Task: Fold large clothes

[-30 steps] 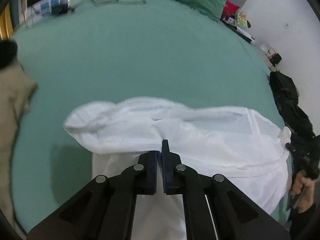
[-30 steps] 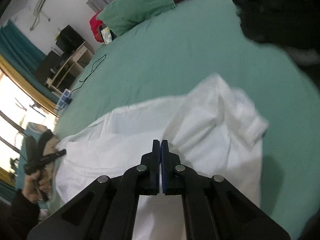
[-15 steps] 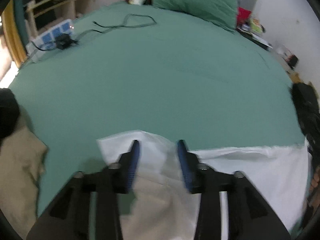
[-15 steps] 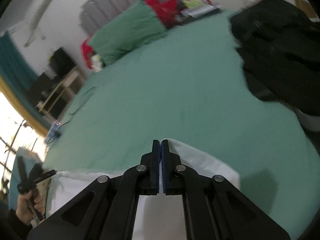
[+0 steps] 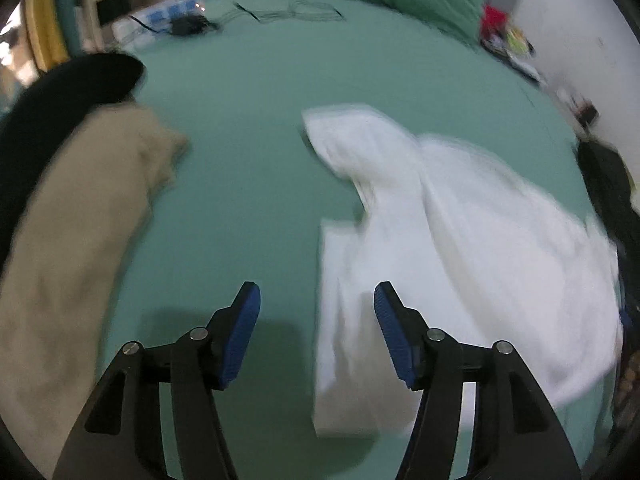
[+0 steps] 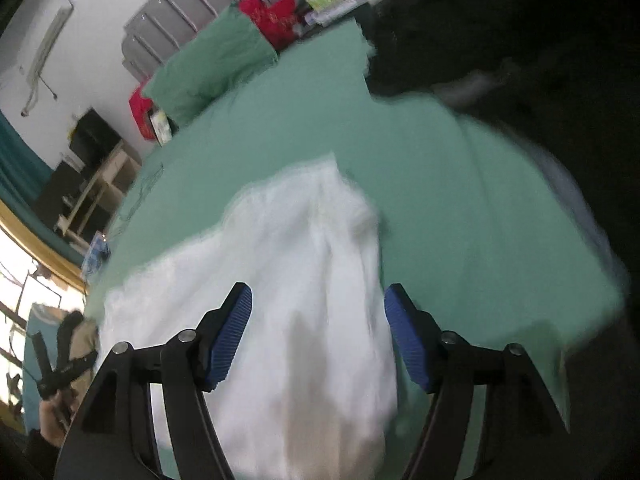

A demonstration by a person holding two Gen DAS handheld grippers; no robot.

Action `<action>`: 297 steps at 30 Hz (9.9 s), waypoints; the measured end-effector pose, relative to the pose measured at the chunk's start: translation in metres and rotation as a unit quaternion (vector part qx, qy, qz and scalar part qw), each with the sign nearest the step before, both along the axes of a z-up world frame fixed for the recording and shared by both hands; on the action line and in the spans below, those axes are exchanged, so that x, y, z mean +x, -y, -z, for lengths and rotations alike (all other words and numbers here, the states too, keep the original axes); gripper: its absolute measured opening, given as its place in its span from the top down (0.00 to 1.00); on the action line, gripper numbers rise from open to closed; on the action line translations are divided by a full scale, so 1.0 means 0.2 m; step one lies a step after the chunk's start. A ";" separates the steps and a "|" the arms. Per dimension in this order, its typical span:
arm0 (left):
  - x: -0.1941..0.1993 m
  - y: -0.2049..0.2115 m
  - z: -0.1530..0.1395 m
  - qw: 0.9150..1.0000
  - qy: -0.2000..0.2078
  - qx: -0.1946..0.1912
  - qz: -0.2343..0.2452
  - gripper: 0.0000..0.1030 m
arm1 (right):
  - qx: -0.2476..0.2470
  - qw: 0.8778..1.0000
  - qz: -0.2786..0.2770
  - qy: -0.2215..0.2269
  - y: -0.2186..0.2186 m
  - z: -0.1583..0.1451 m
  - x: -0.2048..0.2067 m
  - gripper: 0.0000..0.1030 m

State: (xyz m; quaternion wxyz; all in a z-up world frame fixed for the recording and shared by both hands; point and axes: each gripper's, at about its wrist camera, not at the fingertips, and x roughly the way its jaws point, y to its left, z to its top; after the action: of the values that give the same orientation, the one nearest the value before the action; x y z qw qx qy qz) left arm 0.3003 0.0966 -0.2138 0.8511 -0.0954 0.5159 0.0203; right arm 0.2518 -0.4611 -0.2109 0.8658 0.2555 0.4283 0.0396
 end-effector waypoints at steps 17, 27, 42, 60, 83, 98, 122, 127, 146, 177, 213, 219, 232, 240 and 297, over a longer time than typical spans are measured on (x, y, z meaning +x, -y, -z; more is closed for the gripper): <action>-0.60 0.03 -0.19 0.999 0.046 0.024 0.005 0.95 | -0.053 0.998 -0.035 -0.010 -0.16 -0.07 -0.47 0.95; -1.08 -0.04 -0.08 0.999 0.005 -0.013 -0.039 0.94 | -0.028 0.999 -0.014 -0.025 -0.08 -0.03 -0.79 0.94; -0.81 -0.02 -0.25 0.999 0.035 0.014 -0.040 0.56 | -0.077 0.995 0.012 0.062 -0.10 -0.24 -0.60 0.46; -0.18 0.30 0.04 0.998 -0.028 0.045 0.019 0.56 | -0.203 0.945 -0.257 -0.004 -0.84 0.07 0.41 0.46; -0.45 -0.23 0.00 0.993 0.003 0.088 -0.078 1.00 | -0.120 0.993 0.004 0.017 -0.21 -0.08 -0.50 0.45; -0.71 0.11 -0.28 0.993 0.058 0.079 -0.071 0.52 | -0.165 0.986 -0.016 0.034 -0.41 -0.09 -0.58 0.45; -1.08 0.25 -0.14 0.991 0.049 0.118 -0.044 0.36 | -0.115 0.992 -0.057 0.015 -0.55 -0.06 -0.86 0.17; -1.10 0.37 -0.29 0.990 0.112 0.086 -0.015 0.36 | -0.054 0.998 -0.009 0.020 -0.45 -0.07 -0.98 0.17; -0.82 0.99 -0.16 0.989 0.102 -0.024 0.100 0.36 | 0.138 0.990 0.001 0.024 -0.44 0.13 -0.61 0.13; -0.85 0.47 -0.35 0.990 0.130 0.018 0.055 0.36 | -0.120 0.979 -0.147 0.080 -1.17 -0.31 -0.43 0.84; -0.76 -0.36 -0.39 0.974 0.156 -0.154 0.061 0.36 | -0.225 0.844 -0.479 0.082 -2.28 -0.26 -0.85 0.22; -0.57 -0.09 -0.46 0.970 0.145 -0.153 0.125 0.36 | -0.232 0.856 -0.453 0.093 -2.07 -0.33 -0.98 0.22; -0.43 0.32 -0.08 0.971 -0.003 0.020 0.238 0.36 | -0.116 0.970 -0.211 0.030 -1.35 -0.24 -0.60 0.22; -0.58 -0.12 -0.05 0.996 0.033 0.075 0.036 0.36 | 0.058 0.976 -0.209 -0.011 -1.32 0.04 -0.43 0.22; -1.13 0.40 -0.16 0.997 0.008 -0.023 0.074 0.36 | 0.020 0.988 -0.154 0.028 -0.87 -0.04 -0.71 0.33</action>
State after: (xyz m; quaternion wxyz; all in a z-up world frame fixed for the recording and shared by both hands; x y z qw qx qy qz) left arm 0.0742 0.0172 -0.1812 0.8517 -0.0765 0.5154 -0.0556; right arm 0.1103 -0.2864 -0.2036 0.8557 0.2027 0.4375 0.1880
